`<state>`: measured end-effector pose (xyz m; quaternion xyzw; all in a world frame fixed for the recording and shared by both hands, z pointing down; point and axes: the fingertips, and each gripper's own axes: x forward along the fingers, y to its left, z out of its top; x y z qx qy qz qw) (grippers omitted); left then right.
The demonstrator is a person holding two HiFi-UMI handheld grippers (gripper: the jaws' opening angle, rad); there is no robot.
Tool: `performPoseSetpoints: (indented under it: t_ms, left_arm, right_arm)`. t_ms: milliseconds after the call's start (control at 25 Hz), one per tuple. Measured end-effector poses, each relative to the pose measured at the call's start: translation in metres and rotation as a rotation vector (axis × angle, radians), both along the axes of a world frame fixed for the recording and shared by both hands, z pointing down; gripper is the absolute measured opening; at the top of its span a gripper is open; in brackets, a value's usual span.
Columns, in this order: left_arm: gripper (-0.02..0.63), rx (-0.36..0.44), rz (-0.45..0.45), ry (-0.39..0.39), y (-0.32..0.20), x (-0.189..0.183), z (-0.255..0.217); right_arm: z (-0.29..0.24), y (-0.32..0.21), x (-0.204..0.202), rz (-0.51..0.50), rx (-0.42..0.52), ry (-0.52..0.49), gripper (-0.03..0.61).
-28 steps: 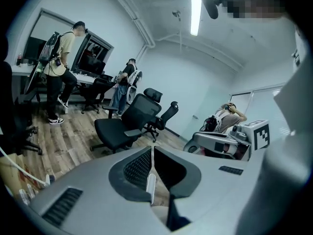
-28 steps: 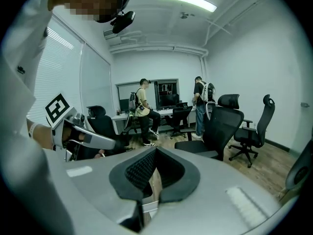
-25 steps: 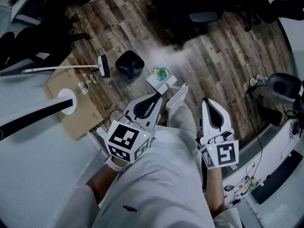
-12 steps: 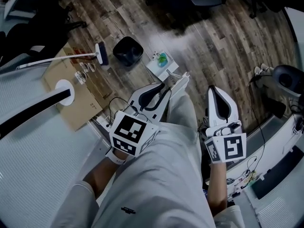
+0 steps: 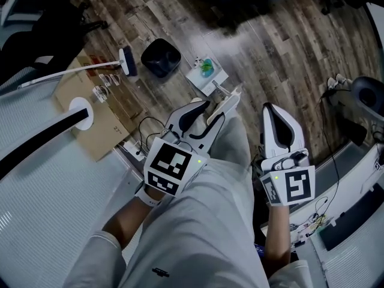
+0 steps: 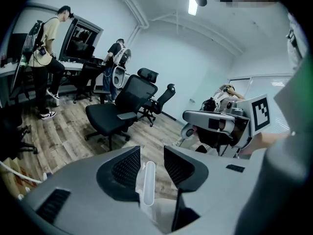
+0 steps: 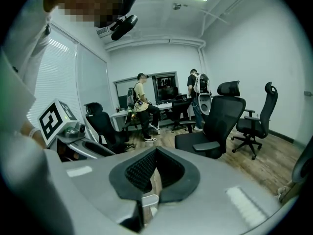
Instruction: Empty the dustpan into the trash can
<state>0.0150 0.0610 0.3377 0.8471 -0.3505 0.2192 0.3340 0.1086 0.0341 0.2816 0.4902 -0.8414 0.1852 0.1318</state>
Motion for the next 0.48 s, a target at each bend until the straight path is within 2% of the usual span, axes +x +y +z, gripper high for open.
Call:
performPoseSetpoints:
  t_ms: [480]
  left_arm:
    - [0.195,-0.058,0.079,-0.073,0.002,0.028,0.048]
  right_arm:
    - [0.043,-0.014,0.013,-0.004,-0.065,-0.014,0.011]
